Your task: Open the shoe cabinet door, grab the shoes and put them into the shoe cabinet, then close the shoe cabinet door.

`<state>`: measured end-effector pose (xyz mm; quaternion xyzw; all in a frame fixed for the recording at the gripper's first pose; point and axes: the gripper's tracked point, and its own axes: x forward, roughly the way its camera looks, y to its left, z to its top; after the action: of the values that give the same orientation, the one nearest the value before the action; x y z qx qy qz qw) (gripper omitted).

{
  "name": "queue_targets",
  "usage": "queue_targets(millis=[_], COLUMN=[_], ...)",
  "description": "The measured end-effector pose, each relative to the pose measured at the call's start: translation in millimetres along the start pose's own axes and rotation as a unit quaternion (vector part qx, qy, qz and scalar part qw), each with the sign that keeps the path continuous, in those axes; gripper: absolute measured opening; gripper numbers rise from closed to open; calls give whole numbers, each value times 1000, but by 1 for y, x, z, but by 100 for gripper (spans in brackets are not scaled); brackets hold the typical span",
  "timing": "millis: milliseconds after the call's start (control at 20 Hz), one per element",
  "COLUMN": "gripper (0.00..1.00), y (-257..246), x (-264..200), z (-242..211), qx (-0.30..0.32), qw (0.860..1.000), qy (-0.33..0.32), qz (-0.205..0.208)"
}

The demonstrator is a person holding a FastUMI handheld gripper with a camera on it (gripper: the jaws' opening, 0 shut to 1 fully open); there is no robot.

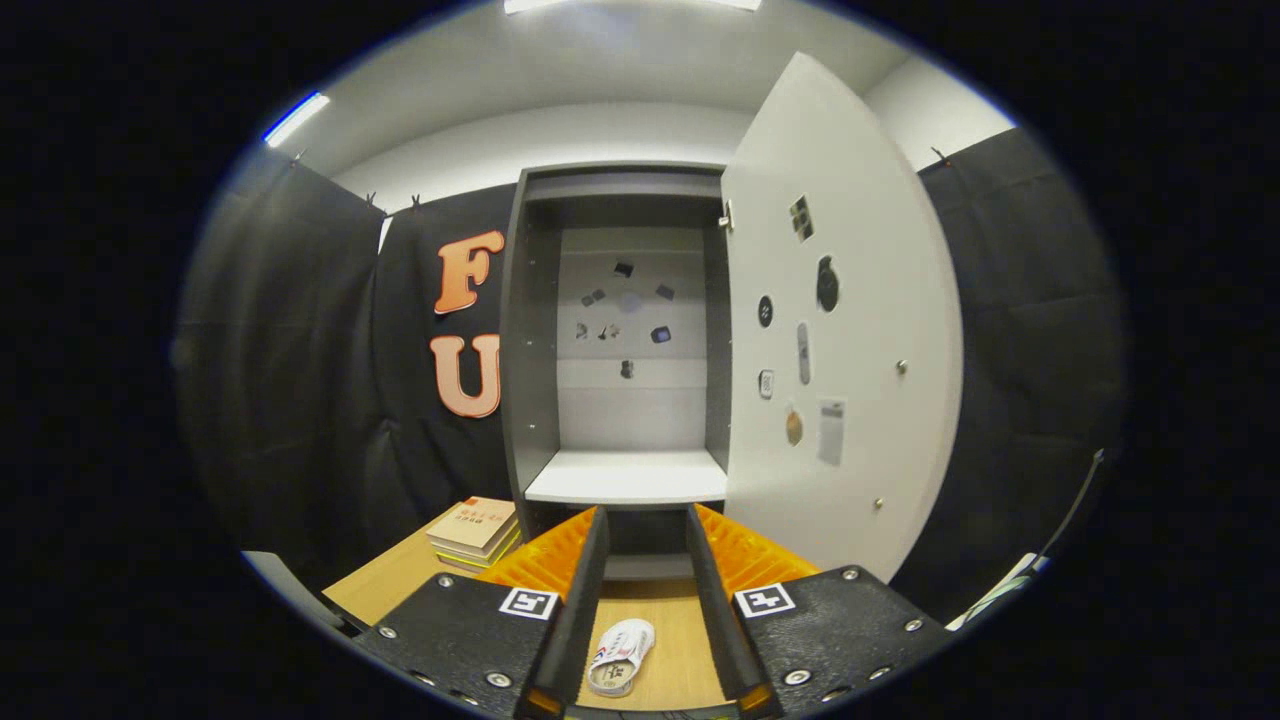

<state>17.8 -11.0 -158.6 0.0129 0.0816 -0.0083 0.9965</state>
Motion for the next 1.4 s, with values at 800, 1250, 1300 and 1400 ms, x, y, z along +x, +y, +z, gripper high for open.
queue_targets(millis=[800, 1250, 1300, 1400], gripper=[76, 76, 76, 77], y=[59, 65, 66, 69], x=[76, 78, 78, 76], z=[-234, -367, -379, -398], qx=[103, 121, 122, 130], qw=[968, 925, 920, 912], qy=[222, 352, 365, 382], qz=[62, 76, 78, 79])
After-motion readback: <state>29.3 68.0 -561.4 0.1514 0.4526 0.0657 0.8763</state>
